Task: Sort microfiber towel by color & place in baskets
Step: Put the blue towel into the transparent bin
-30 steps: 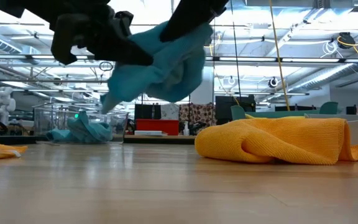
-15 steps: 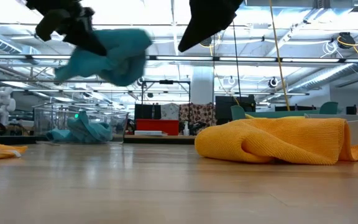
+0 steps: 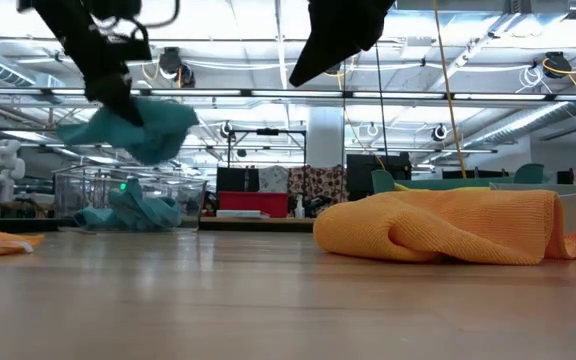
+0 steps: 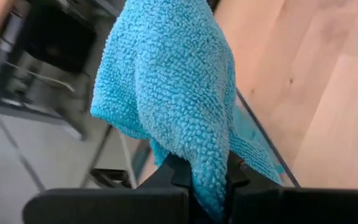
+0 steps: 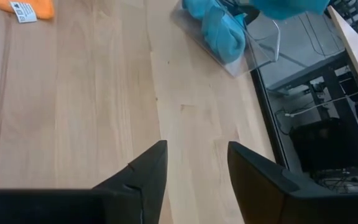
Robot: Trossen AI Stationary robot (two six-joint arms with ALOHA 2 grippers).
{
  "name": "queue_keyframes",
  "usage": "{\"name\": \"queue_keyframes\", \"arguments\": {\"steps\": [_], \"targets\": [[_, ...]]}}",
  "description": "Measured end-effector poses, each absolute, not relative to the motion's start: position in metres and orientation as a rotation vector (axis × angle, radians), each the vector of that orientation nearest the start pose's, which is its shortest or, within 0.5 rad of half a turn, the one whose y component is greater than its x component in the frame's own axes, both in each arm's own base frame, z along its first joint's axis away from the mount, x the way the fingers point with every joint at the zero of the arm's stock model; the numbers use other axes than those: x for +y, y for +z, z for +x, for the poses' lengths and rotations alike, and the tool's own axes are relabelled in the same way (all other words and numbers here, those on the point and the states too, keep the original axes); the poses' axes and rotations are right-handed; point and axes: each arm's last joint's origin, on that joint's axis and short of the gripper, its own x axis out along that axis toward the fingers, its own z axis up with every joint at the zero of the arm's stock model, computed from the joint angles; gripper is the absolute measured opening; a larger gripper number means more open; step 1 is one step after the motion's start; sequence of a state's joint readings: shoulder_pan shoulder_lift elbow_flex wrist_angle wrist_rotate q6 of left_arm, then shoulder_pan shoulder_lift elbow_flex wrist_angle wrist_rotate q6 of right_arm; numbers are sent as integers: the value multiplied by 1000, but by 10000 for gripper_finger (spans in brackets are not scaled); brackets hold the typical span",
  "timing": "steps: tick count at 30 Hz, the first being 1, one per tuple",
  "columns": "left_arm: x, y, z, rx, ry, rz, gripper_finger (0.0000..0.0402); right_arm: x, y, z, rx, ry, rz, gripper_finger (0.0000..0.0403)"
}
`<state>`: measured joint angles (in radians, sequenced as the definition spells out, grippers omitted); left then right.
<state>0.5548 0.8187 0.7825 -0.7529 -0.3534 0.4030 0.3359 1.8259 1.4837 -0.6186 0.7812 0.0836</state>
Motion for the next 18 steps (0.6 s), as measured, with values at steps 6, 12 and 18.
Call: {"name": "queue_keyframes", "arguments": {"steps": [6,12,18], "targets": [[129,257,126,1089,699,142,22,109,261,373,801,-441,-436,157],[153,230,134,1259,777,65,33,109,261,373,800,-442,-434,157],[172,211,151,1265,803,69,35,109,261,373,798,-445,-426,157]]}}
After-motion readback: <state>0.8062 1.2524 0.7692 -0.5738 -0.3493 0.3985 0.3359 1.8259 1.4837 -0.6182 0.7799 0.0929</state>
